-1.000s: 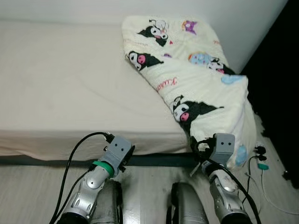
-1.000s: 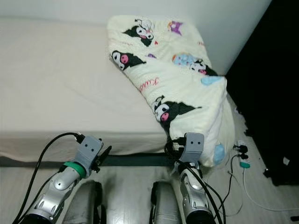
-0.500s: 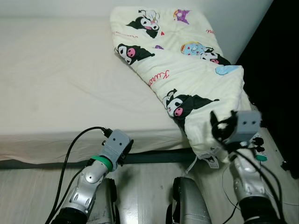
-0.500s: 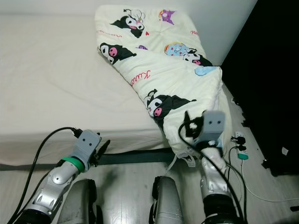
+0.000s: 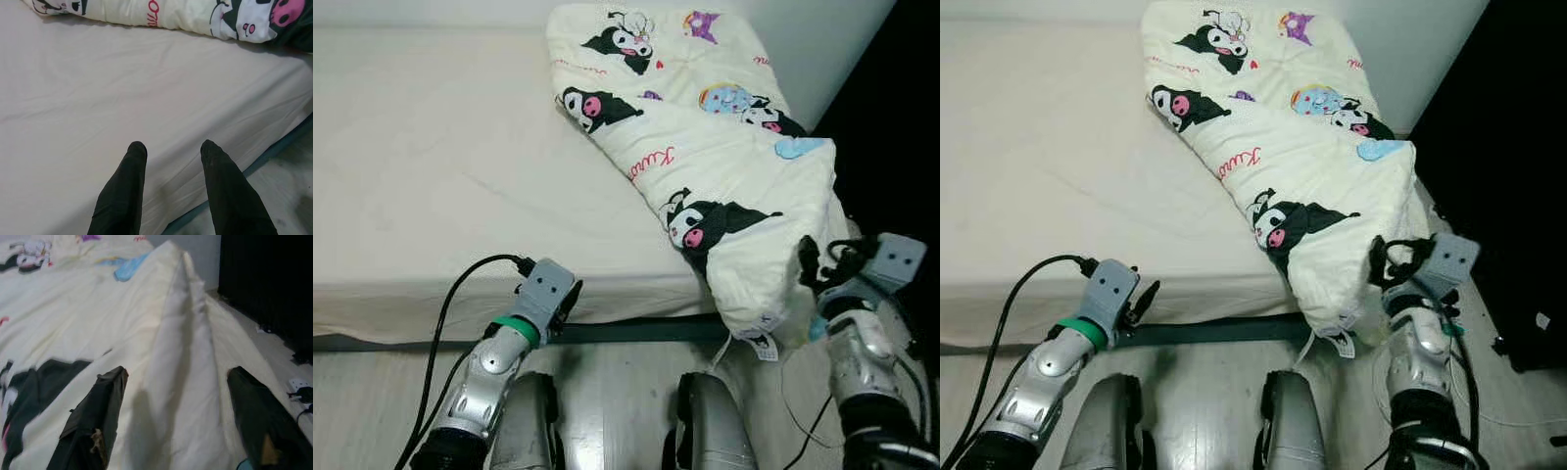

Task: Clean up the room

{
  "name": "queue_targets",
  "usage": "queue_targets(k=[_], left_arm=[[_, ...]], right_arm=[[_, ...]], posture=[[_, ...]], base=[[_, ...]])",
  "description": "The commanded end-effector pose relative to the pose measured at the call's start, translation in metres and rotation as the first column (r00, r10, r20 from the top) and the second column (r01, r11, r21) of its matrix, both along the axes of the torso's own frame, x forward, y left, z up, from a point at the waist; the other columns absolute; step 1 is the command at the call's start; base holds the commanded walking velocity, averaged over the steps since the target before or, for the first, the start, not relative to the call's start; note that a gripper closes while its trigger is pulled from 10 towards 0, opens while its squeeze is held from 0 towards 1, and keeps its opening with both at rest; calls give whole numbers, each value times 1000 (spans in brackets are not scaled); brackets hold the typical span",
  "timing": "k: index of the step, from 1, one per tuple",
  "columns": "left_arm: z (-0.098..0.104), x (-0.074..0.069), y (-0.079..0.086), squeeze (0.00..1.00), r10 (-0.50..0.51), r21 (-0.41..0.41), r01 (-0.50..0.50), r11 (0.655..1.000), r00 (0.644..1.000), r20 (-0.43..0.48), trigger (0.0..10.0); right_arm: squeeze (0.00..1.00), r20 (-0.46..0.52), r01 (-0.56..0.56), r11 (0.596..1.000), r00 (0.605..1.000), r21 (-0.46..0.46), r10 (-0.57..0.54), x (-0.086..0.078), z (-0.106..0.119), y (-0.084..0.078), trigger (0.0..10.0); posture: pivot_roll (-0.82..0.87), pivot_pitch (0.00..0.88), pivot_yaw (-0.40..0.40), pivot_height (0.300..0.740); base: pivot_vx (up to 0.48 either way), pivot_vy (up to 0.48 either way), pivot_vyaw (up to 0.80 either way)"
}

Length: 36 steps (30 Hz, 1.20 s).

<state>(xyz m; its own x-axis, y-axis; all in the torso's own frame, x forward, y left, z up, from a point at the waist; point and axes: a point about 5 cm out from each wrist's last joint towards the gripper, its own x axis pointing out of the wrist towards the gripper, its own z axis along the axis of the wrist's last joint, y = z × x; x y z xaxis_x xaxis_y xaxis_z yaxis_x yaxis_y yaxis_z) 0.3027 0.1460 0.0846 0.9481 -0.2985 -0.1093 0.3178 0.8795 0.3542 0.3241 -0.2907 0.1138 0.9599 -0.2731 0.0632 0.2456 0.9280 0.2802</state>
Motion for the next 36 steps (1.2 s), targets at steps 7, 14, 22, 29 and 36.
queue_targets(k=[7, 14, 22, 29, 36], left_arm=[[-1, -5, 10, 0, 23, 19, -23, 1000, 1000, -20, 10000], [2, -8, 17, 0, 38, 28, -37, 999, 999, -19, 10000], [3, -13, 24, 0, 59, 36, -58, 998, 998, -20, 10000], [4, -14, 25, 0, 61, 40, -59, 997, 998, -25, 10000], [7, -13, 23, 0, 56, 39, -55, 998, 998, -26, 10000]], right_arm=[[0, -75, -16, 986, 997, 166, 29, 4, -4, -22, 10000], [0, -80, -119, 970, 987, 210, 138, 14, -2, -12, 10000], [0, -101, -142, 969, 981, 202, 165, 23, 1, 1, 0], [0, -73, -154, 963, 982, 221, 174, 28, 7, 2, 0], [0, -123, -85, 951, 984, 297, 127, 22, -3, -5, 0]], posture=[[105, 141, 16, 595], [130, 153, 15, 595], [161, 164, 15, 595], [161, 166, 19, 595], [158, 169, 21, 595]], base=[[0, 0, 0], [0, 0, 0], [0, 0, 0], [0, 0, 0], [0, 0, 0]])
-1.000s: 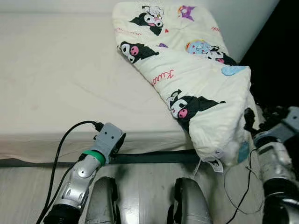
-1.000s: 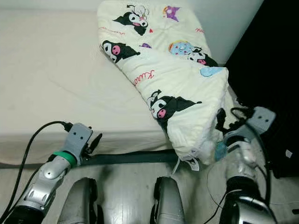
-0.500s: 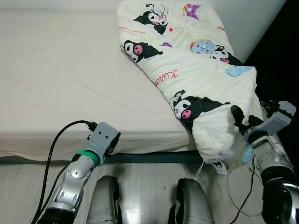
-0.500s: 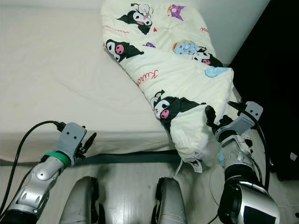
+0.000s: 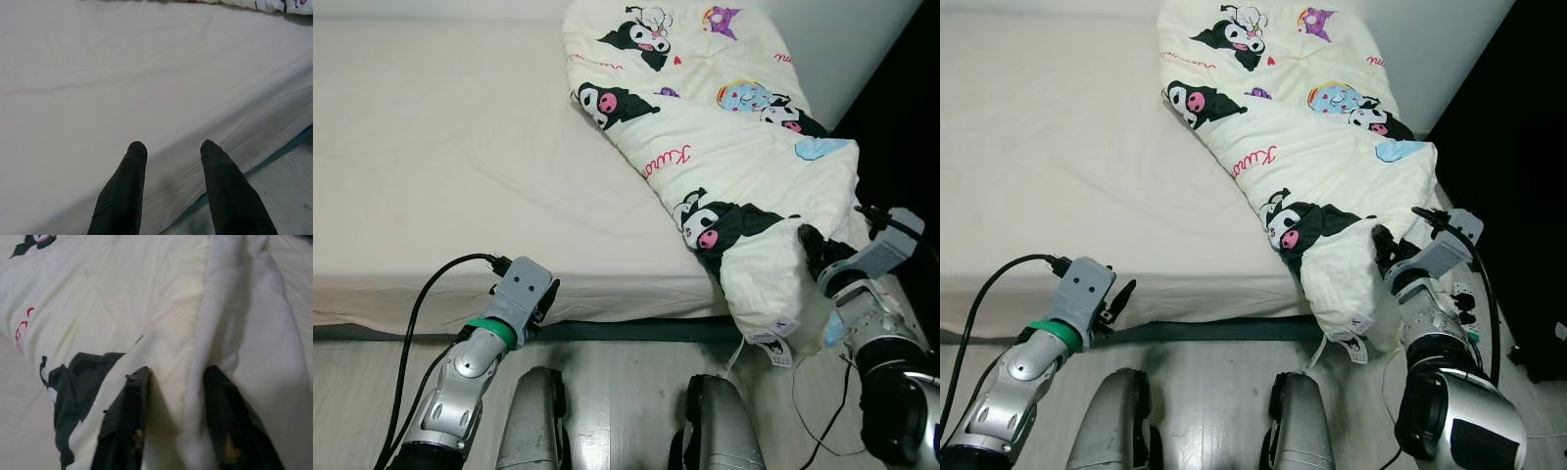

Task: Clean up the room

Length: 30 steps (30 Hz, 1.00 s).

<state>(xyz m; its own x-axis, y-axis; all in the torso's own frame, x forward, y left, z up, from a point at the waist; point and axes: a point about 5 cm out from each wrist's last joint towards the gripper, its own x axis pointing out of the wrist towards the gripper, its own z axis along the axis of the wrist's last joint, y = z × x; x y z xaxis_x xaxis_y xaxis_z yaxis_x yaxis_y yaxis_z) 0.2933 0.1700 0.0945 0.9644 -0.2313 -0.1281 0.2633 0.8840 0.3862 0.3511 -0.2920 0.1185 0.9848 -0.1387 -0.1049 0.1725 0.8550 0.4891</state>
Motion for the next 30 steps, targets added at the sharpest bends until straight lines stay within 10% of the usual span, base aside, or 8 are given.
queue_targets(k=[1, 14, 21, 25, 29, 30], left_arm=[[-3, -4, -2, 0, -10, -1, 10, 1000, 1000, -20, 10000], [-1, -3, -6, 0, -11, -14, 11, 1000, 1000, -19, 10000], [9, -4, -15, 0, -53, -74, 53, 996, 999, 4, 10000], [31, -2, -28, 0, -117, -151, 125, 981, 991, 57, 10000], [46, 3, -29, 0, -95, -165, 115, 979, 988, 124, 10000], [74, 12, -27, 0, -26, -162, 68, 984, 968, 251, 10000]], right_arm=[[0, -32, 27, 999, 999, 38, -26, -5, -8, -4, 0], [0, 15, -49, 999, 999, 3, 49, 3, 4, 2, 0], [0, 70, -448, 888, 887, -103, 456, 16, 10, 58, 0], [0, 32, -840, 517, 520, -165, 854, 3, -8, 138, 0], [0, 22, -916, 369, 371, -157, 929, -9, -17, 164, 0], [0, 19, -976, 164, 163, -142, 986, -31, -27, 196, 0]], posture=[[157, 169, 22, 595], [148, 173, 16, 595], [136, 177, 13, 595], [129, 181, 12, 595], [127, 181, 11, 595], [130, 182, 9, 595]], base=[[0, 0, 0], [0, 0, 0], [0, 0, 0], [0, 0, 0], [0, 0, 0], [0, 0, 0]])
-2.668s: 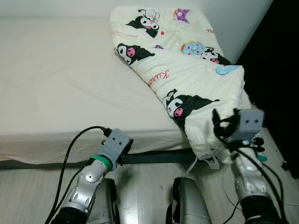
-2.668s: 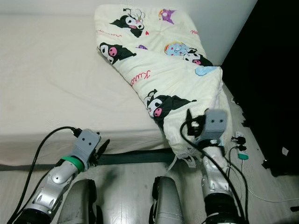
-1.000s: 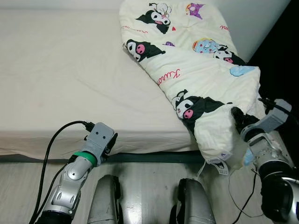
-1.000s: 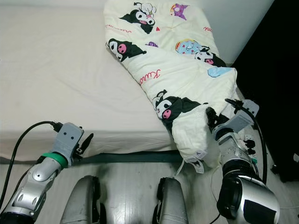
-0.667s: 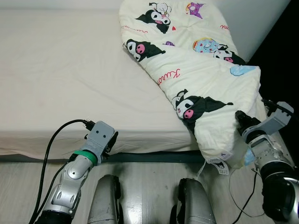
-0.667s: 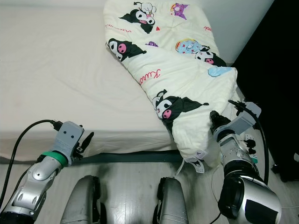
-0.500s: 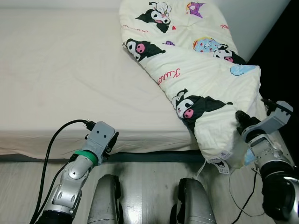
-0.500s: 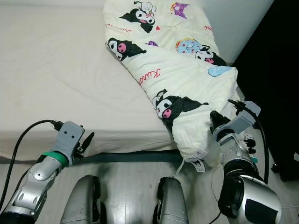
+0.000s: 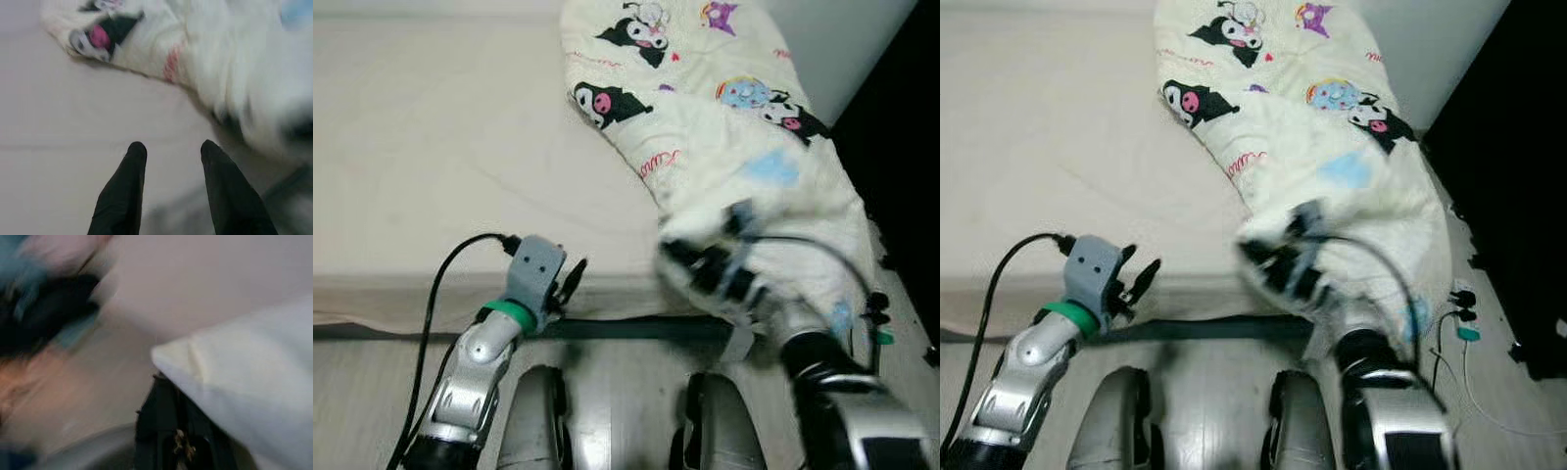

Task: Clean up the room

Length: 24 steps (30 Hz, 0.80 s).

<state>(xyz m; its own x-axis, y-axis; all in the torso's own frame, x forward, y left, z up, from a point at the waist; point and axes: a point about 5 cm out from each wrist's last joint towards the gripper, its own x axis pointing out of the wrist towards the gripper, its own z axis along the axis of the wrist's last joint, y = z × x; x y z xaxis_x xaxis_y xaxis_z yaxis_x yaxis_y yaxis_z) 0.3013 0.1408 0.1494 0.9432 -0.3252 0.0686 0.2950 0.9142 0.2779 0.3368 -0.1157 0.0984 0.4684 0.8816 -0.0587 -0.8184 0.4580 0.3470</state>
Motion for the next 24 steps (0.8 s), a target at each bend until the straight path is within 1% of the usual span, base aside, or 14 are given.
queue_targets(k=[1, 3, 6, 9, 11, 14, 15, 16, 18, 19, 21, 22, 23, 24], left_arm=[[19, 4, 2, 0, 52, -13, -51, 999, 995, 90, 10000], [36, 7, 2, 0, 71, -34, -66, 997, 986, 151, 10000], [43, 8, 1, 0, 66, -40, -60, 997, 982, 175, 10000], [55, 8, -2, 0, 40, -38, -33, 999, 979, 202, 10000], [56, 8, -4, 0, 28, -36, -21, 999, 979, 203, 10000], [54, 7, -6, 0, 18, -31, -12, 999, 981, 192, 10000], [49, 6, -8, 0, 11, -28, -6, 1000, 985, 174, 10000], [45, 5, -11, 0, 2, -25, 2, 1000, 988, 156, 10000], [39, 3, -14, 0, -10, -19, 13, 1000, 991, 135, 10000], [39, 3, -14, 0, -10, -19, 13, 1000, 991, 135, 10000], [35, 2, -16, 0, -13, -6, 14, 1000, 993, 120, 10000], [32, 2, -15, 0, -10, 2, 10, 1000, 994, 110, 10000], [32, 2, -15, 0, -10, 2, 10, 1000, 994, 110, 10000], [30, 1, -15, 0, -7, 6, 7, 1000, 995, 103, 10000]], right_arm=[[0, -21, -169, 986, 985, 3, 169, -17, -7, 20, 0], [0, -28, -294, 956, 955, 9, 294, -32, -11, 38, 0], [0, -33, -360, 933, 932, 10, 360, -42, -11, 45, 0], [0, -55, -516, 856, 855, 16, 516, -66, -12, 58, 0], [0, -65, -558, 829, 827, 22, 558, -74, -13, 61, 0], [0, -63, -556, 831, 829, 11, 555, -76, -14, 61, 0], [0, -49, -481, 877, 876, -15, 479, -67, -17, 59, 10000], [0, -30, -380, 924, 925, -38, 379, -55, -19, 56, 10000], [0, 7, -226, 973, 974, -44, 227, -39, -17, 50, 10000], [0, 7, -226, 973, 974, -44, 227, -39, -17, 50, 10000], [0, 66, -71, 997, 995, -9, 71, -28, -2, 39, 10000], [537, 109, 56, 998, 992, 13, -57, -19, 7, 28, 10000], [537, 109, 56, 998, 992, 13, -57, -19, 7, 28, 10000], [976, 133, 164, 986, 977, 34, -167, -14, 14, 17, 10000]], posture=[[130, 182, 9, 595], [132, 182, 8, 595], [132, 181, 8, 595], [131, 177, 5, 595], [128, 176, 4, 595], [120, 173, 2, 595], [116, 172, 0, 595], [114, 171, 0, 595], [114, 171, 0, 595], [114, 171, 0, 595], [114, 170, -1, 595], [114, 170, 0, 595], [114, 170, 0, 595], [112, 170, 1, 595]], base=[[0, 0, 0], [0, 0, 0], [0, 0, 0], [0, 0, 0], [0, 0, 0], [0, 0, 0], [0, 0, 0], [0, 0, 0], [0, 0, 0], [0, 0, 0], [0, 0, 0], [0, 0, 0], [0, 0, 0], [0, 0, 0]])
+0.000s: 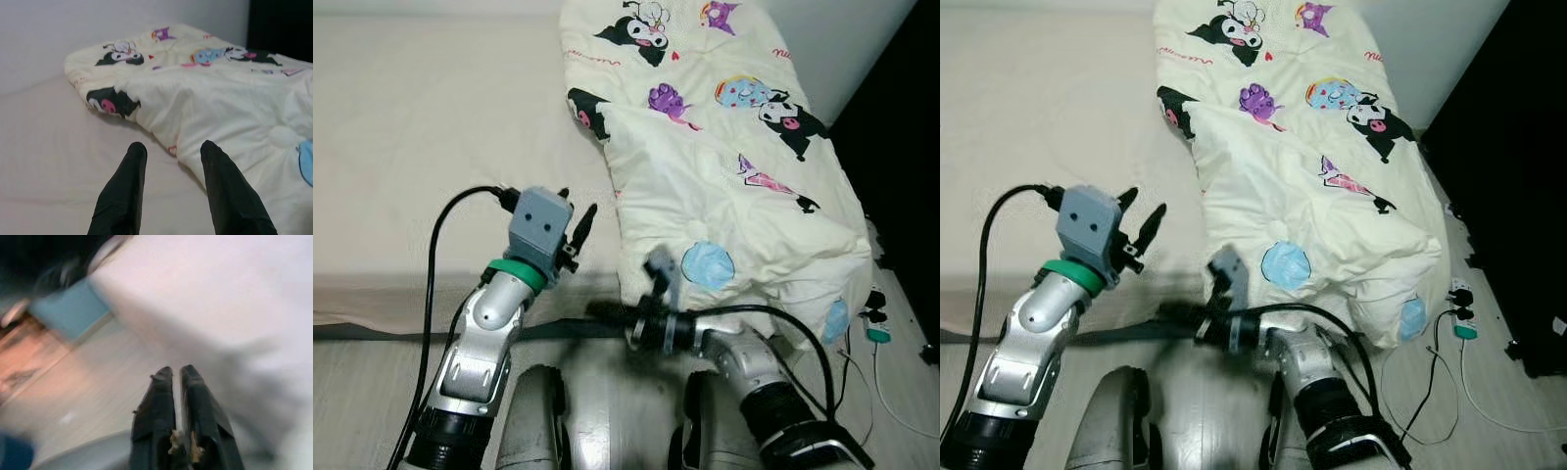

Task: Clean up the room

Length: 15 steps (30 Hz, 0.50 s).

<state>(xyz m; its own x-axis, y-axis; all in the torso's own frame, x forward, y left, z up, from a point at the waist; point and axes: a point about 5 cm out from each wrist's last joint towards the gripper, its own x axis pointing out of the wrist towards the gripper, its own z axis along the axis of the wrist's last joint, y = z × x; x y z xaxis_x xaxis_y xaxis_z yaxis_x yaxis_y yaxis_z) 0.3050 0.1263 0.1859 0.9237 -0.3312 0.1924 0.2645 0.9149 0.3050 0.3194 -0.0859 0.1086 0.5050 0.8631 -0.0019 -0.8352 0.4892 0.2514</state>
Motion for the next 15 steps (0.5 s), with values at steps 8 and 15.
queue_targets(k=[8, 15], left_arm=[[-14, -1, 2, 0, 3, 26, -1, 1000, 998, -56, 10000], [-16, -1, 1, 0, 1, 27, 1, 1000, 998, -65, 10000]], right_arm=[[1000, 136, 614, 789, 781, 11, -610, 10, 16, -91, 10000], [1000, 227, 764, 643, 635, -50, -738, 9, 14, -129, 10000]], posture=[[97, 175, 10, 595], [90, 180, 9, 595]], base=[[0, 0, 0], [0, 0, 0]])
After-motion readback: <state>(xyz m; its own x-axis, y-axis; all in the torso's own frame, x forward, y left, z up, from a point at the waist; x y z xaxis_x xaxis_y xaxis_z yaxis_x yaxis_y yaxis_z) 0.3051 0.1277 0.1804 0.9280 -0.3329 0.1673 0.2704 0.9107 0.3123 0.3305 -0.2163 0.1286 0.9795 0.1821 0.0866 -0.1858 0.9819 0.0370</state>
